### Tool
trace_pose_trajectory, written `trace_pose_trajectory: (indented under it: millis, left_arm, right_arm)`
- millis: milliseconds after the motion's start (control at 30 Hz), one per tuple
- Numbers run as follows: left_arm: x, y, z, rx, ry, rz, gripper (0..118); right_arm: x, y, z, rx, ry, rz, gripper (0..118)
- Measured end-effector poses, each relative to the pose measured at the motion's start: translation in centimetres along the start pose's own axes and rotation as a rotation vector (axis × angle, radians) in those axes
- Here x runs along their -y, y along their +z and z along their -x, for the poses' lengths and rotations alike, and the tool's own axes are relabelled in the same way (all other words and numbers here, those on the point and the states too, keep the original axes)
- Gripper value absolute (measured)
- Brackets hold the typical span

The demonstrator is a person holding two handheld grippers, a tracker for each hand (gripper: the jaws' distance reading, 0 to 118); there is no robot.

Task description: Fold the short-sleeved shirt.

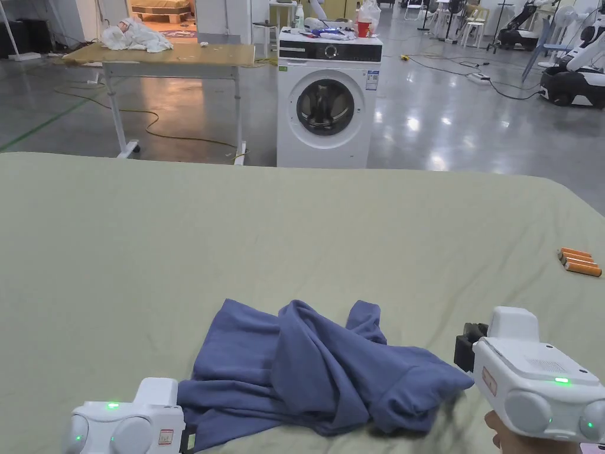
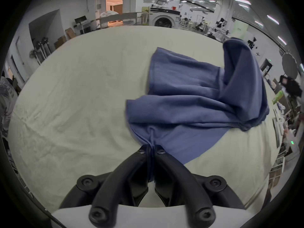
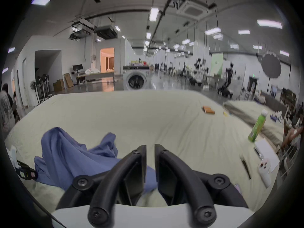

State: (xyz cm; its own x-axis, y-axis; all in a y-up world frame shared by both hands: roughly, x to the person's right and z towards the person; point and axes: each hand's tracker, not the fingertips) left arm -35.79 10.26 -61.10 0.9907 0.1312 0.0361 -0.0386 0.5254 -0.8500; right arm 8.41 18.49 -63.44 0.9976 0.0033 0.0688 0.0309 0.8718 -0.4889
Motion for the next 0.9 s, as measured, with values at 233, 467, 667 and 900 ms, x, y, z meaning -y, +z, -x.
trace_pose_trajectory:
  millis: [233, 467, 667, 900]
  left_arm:
    - [0.2, 1.3, 0.3, -0.001, -0.008, -0.032, 1]
    - [0.1, 2.5, 1.3, 0.009, 0.022, -0.072, 1]
    - [-2.1, 5.0, 2.6, 0.044, 0.046, -0.202, 0]
    - [-7.5, 11.2, 4.1, -0.001, -0.008, -0.401, 0]
  right_arm:
    - [2.2, -6.7, -2.4, -0.050, -0.052, 0.295, 75]
    - [4.6, -8.0, -1.5, -0.132, 0.013, 0.346, 3]
    - [2.2, -5.1, -1.4, -0.136, 0.044, 0.238, 2]
    - [-3.9, -1.2, -2.4, -0.069, 0.118, 0.041, 2]
